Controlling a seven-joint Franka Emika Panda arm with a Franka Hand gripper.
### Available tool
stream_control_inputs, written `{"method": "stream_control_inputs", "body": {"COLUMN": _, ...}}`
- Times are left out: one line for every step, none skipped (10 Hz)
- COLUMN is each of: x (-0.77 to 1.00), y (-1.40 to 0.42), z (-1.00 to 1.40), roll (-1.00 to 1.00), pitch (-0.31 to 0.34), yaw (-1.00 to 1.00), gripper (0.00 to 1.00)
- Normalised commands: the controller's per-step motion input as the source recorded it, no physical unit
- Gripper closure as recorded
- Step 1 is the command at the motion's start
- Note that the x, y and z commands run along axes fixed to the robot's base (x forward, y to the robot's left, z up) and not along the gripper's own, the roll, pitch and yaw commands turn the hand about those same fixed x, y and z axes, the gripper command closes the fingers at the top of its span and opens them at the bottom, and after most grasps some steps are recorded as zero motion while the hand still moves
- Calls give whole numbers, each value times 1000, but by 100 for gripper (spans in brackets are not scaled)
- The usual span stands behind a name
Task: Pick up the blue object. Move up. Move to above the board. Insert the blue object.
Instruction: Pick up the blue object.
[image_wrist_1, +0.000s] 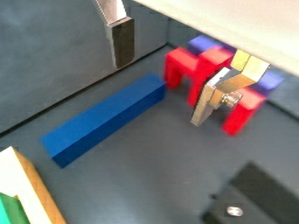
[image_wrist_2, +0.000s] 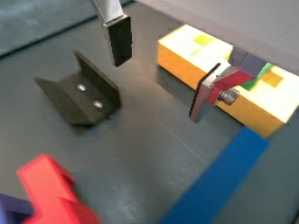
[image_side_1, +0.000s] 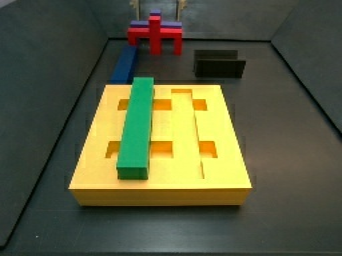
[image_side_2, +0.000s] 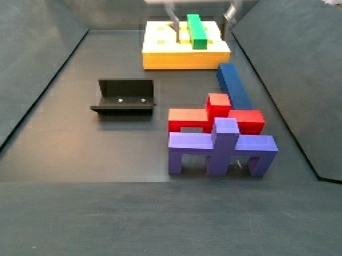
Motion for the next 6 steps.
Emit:
{"method": "stream_control_inputs", "body": {"x": -1000, "y": 0, "z": -594, "roll": -9, "pitch": -286, "yaw": 0, "gripper": 0}}
{"method": "stream_control_inputs", "body": {"x": -989, "y": 6, "z": -620, "roll": 0, "pitch": -324, "yaw": -23, "gripper": 0}}
{"method": "stream_control_inputs", "body": {"x": -960, "y": 34, "z": -640, "roll": -29, "pitch": -311, "yaw": -71, "gripper": 0}}
{"method": "stream_control_inputs", "body": {"x": -814, "y": 0, "z": -563, "roll": -54, "pitch": -339, "yaw": -43, "gripper": 0}}
{"method": "stream_control_inputs", "body": {"x": -426, "y": -80, "z": -517, "roll": 0, "pitch": -221, "yaw": -100, "gripper": 0}}
{"method": "stream_control_inputs", "body": {"x": -411, "y": -26, "z": -614, "roll": -21, "pitch": -171, "yaw": -189, "gripper": 0}}
